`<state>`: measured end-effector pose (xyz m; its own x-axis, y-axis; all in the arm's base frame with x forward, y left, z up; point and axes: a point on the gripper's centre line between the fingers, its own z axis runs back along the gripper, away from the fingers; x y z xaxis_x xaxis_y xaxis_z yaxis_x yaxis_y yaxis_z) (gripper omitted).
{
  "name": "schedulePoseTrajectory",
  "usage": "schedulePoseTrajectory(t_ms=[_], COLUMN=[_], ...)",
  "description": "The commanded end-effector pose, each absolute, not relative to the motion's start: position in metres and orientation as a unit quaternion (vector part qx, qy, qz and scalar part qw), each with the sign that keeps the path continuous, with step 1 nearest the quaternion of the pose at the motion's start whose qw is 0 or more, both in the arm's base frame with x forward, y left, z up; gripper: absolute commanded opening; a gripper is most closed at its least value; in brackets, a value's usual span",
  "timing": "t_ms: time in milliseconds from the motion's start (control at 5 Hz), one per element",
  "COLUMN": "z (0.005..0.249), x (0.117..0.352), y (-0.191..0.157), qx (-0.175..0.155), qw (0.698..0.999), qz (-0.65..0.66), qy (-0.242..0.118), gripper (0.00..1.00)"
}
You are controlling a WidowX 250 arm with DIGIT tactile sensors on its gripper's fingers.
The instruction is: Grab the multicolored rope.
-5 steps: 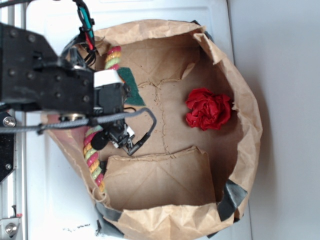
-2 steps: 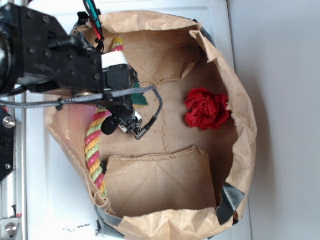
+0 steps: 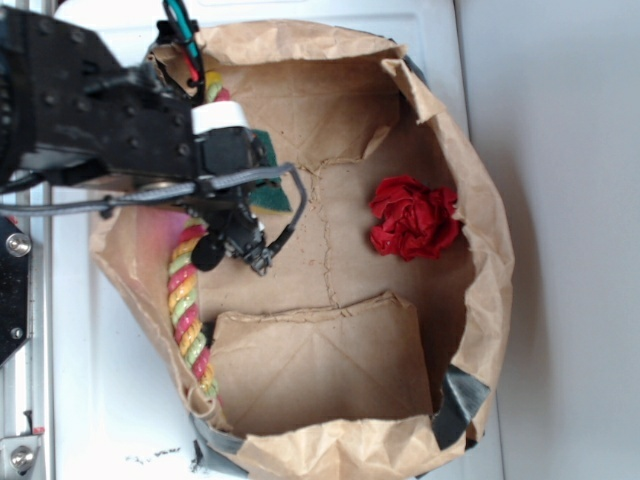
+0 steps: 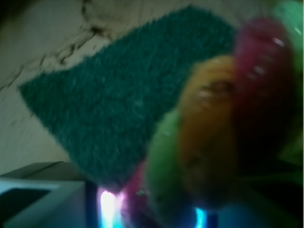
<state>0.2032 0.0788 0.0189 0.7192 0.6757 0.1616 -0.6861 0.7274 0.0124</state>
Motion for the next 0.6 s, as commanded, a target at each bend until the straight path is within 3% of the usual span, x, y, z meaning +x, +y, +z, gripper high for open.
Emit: schedulePoseTrajectory(t_ms=[0,400], z=[0.068,0.111], x=[0.197,0.195], y=[0.065,0.051], qx=[-0.02,-0.074], qw=[0.938,0.958], qz=[0.333,0.253], qy=[-0.098,-0.11], gripper=[0.0,0.0])
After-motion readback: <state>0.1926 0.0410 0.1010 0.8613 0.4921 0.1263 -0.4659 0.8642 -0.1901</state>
